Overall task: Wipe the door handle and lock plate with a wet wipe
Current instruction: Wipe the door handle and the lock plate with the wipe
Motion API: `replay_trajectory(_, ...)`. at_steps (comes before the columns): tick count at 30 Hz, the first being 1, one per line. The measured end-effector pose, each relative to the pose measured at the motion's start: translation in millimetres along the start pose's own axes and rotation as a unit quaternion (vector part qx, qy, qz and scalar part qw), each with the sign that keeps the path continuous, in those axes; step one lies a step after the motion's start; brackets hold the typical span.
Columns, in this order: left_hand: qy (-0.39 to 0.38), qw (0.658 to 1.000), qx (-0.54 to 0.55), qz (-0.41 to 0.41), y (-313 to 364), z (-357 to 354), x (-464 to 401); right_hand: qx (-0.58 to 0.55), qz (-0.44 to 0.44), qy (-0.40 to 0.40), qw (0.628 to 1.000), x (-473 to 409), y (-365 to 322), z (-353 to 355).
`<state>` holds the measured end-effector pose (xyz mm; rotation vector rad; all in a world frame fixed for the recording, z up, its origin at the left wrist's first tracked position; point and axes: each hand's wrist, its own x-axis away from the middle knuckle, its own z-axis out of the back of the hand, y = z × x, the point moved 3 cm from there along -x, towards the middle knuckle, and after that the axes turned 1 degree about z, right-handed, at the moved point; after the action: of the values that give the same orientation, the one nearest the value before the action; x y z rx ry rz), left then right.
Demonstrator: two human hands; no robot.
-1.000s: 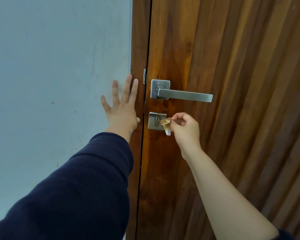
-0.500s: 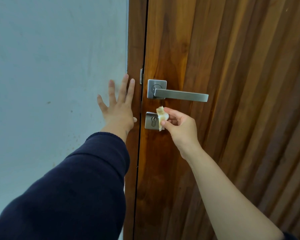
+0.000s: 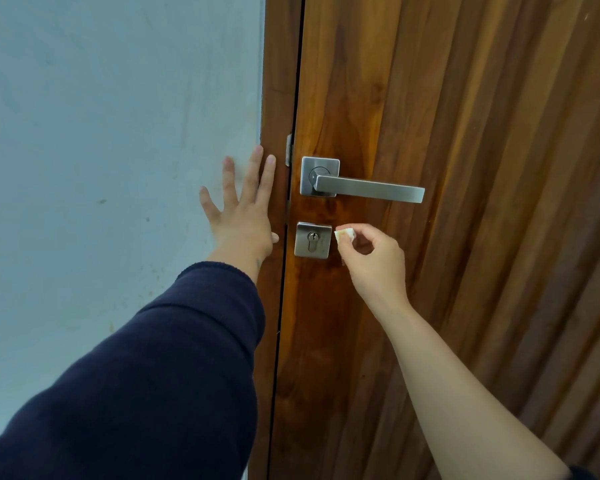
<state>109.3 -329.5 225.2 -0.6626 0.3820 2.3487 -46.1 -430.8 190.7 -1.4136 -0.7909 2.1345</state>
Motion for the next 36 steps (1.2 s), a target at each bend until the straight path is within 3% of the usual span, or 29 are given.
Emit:
replay_trajectory(3, 0.002, 1.0, 0.0, 0.001, -1, -1, -1, 0.049, 0.028, 0.005, 0.998, -3, -1, -7)
replay_trajectory(6, 0.004, 1.0, 0.001, 0.0, -1, -2, -2, 0.073, 0.075, 0.08, 0.991, -5, -9, -8)
replay_trajectory(10, 0.006, 1.0, -0.002, -0.001, -2, -2, -3, 0.175, 0.175, 0.109, 0.963, -3, -13, -21)
replay_trajectory(14, 0.007, 1.0, 0.001, -0.001, -1, -2, -3, 0.232, 0.214, 0.135, 0.939, 10, -4, -30)
replay_trajectory(23, 0.003, 1.0, 0.003, 0.001, -1, -2, -2, 0.251, 0.198, 0.096, 0.943, 9, -8, -29)
replay_trajectory(29, 0.0, 1.0, -0.001, 0.004, -1, -3, -2, 0.177, 0.142, 0.061, 0.972, 8, -9, -29)
replay_trajectory(36, 0.002, 1.0, -0.004, 0.004, 0, -3, -2, 0.213, 0.14, 0.11, 0.961, 8, -7, -39)
